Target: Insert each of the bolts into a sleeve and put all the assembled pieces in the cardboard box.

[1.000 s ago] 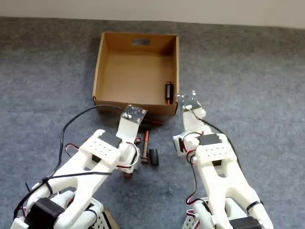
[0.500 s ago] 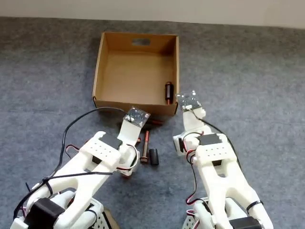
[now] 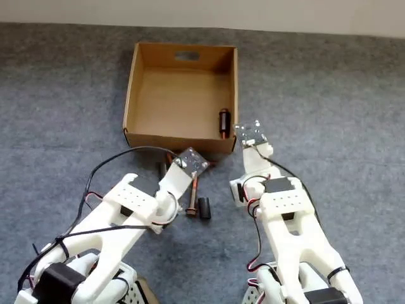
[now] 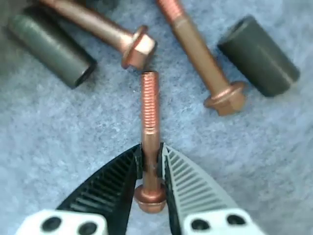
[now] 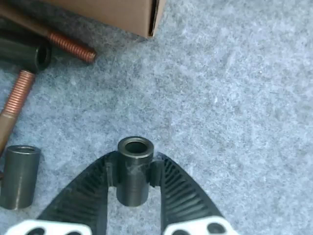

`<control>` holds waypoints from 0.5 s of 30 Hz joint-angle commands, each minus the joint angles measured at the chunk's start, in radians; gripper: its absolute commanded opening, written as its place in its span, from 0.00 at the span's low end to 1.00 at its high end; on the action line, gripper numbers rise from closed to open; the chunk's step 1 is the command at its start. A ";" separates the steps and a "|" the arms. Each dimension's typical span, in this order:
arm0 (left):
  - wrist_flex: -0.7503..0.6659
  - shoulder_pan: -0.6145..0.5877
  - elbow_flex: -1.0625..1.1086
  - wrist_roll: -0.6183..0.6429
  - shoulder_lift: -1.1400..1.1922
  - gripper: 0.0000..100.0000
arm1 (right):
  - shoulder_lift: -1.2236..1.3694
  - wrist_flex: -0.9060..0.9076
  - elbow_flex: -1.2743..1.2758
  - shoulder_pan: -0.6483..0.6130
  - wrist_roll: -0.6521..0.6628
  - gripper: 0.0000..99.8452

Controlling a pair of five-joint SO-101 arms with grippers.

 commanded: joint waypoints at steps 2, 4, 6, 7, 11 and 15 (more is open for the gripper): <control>-0.009 -0.157 -0.015 -0.338 -0.033 0.01 | -0.005 -0.019 -0.008 -0.002 -0.005 0.01; -0.009 -0.232 -0.022 -0.408 -0.030 0.01 | -0.005 -0.019 -0.008 -0.002 -0.005 0.01; -0.008 -0.277 -0.024 -0.414 -0.027 0.01 | -0.005 -0.019 -0.012 -0.002 -0.005 0.01; -0.008 -0.285 -0.027 -0.414 -0.025 0.01 | -0.005 -0.019 -0.012 -0.002 -0.005 0.01; -0.006 -0.268 -0.027 -0.411 -0.025 0.06 | -0.005 -0.019 -0.012 -0.002 -0.005 0.01; -0.006 -0.265 -0.027 -0.413 -0.025 0.24 | -0.005 -0.019 -0.012 -0.002 -0.003 0.01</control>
